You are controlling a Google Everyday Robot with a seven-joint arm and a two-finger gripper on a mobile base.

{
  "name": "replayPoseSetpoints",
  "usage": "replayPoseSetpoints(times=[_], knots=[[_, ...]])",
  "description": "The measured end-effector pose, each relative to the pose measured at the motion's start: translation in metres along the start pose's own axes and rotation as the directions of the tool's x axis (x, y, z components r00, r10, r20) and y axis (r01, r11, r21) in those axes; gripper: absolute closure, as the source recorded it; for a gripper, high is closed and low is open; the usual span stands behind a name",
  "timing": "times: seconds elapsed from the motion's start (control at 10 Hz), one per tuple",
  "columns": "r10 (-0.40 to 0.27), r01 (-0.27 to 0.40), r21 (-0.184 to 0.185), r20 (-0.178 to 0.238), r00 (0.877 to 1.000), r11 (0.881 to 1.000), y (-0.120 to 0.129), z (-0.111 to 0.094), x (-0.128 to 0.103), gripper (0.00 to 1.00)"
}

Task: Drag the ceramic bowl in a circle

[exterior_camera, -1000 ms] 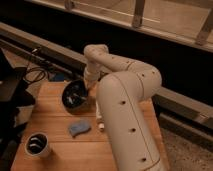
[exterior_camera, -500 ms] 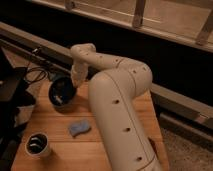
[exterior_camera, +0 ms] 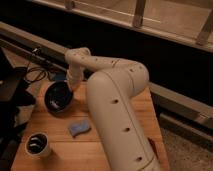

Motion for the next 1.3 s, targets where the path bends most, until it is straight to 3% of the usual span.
replayPoseSetpoints(times=[0.3,0.5,0.7,1.3], knots=[[-0.001,0.001,0.002,-0.001,1.000,1.000,0.019,0.001,0.025,0.95],[0.015,-0.015,0.013,0.001,1.000,1.000,0.006,-0.005,0.037,0.95],[0.014,-0.014,0.016,-0.001,1.000,1.000,-0.007,-0.010,0.042,0.95],[0.018,-0.018,0.023,0.000,1.000,1.000,-0.005,-0.012,0.040,0.95]])
